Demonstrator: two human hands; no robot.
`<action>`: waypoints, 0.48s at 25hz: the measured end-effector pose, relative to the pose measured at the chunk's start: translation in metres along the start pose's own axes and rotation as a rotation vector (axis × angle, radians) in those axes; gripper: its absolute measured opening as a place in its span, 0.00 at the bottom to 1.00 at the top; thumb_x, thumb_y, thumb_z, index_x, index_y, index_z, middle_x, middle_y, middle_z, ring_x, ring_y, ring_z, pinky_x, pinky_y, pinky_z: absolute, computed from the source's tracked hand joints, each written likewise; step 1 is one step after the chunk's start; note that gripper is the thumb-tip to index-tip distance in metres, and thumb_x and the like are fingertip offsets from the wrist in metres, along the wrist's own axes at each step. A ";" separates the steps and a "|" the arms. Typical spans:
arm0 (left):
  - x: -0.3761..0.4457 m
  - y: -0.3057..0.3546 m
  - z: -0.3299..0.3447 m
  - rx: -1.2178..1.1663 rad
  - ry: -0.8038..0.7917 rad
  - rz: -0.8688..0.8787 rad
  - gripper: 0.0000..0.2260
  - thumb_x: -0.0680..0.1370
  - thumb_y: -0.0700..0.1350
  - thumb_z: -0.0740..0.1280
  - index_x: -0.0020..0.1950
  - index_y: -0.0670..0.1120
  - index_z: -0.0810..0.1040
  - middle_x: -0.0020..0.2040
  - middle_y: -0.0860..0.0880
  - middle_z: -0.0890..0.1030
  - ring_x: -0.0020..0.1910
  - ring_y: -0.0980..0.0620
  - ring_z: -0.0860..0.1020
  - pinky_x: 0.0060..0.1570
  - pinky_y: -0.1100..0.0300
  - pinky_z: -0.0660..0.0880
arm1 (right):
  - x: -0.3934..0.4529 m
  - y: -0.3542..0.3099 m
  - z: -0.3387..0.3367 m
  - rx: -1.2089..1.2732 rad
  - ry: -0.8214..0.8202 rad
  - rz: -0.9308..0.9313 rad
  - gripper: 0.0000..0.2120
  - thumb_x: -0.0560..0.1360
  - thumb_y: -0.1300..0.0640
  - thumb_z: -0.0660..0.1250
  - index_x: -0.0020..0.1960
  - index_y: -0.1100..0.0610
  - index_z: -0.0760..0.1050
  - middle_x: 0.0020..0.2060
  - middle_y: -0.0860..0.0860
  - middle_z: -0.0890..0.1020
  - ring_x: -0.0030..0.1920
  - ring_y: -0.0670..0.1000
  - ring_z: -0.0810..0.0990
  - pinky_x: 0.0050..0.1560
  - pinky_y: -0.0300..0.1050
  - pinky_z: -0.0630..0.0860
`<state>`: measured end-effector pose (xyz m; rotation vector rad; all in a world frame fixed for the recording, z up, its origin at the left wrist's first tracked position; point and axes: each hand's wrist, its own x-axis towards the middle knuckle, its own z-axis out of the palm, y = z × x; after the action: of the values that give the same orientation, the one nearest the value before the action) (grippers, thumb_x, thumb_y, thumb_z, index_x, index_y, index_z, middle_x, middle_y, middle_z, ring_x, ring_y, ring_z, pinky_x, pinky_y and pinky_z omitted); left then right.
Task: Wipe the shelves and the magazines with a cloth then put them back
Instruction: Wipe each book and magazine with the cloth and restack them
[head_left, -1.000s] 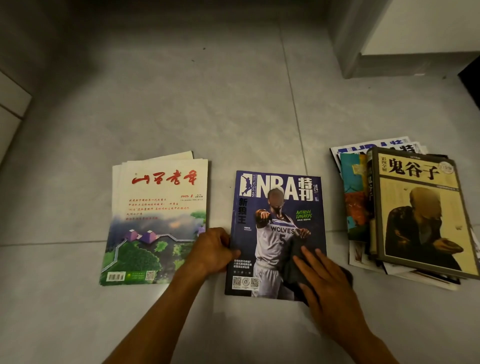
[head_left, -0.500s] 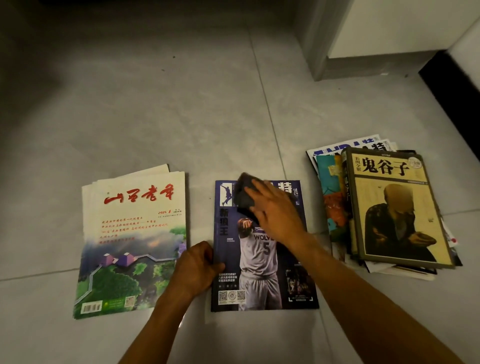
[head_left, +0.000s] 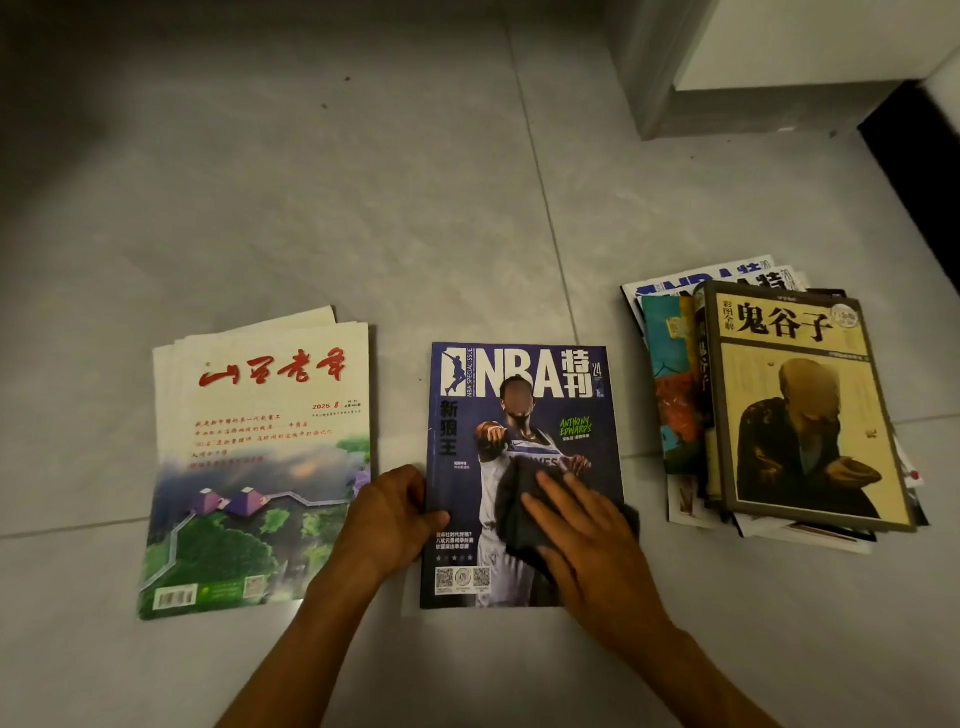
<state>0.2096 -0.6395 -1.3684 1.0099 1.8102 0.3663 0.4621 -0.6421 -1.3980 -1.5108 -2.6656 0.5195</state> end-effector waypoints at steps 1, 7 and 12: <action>0.000 0.000 0.001 0.006 -0.003 -0.006 0.13 0.71 0.42 0.75 0.40 0.52 0.71 0.47 0.46 0.83 0.49 0.46 0.81 0.51 0.45 0.79 | 0.026 0.005 -0.006 0.019 0.038 0.048 0.23 0.79 0.45 0.52 0.73 0.48 0.63 0.72 0.51 0.68 0.73 0.55 0.63 0.72 0.55 0.58; -0.004 0.002 0.000 -0.016 -0.007 -0.026 0.11 0.71 0.42 0.75 0.42 0.49 0.72 0.47 0.46 0.83 0.48 0.46 0.81 0.50 0.45 0.79 | 0.130 0.027 -0.035 0.106 0.064 0.218 0.24 0.81 0.50 0.57 0.76 0.50 0.58 0.77 0.52 0.58 0.76 0.55 0.53 0.75 0.58 0.52; -0.003 0.002 0.003 -0.037 0.000 0.005 0.12 0.71 0.41 0.74 0.41 0.50 0.71 0.44 0.50 0.82 0.47 0.49 0.81 0.48 0.51 0.80 | -0.001 -0.021 0.010 -0.026 0.031 0.061 0.24 0.81 0.42 0.44 0.72 0.48 0.62 0.72 0.50 0.66 0.72 0.56 0.64 0.73 0.55 0.56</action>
<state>0.2134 -0.6412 -1.3660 0.9891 1.7945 0.4020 0.4430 -0.6562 -1.4010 -1.5986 -2.6203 0.4620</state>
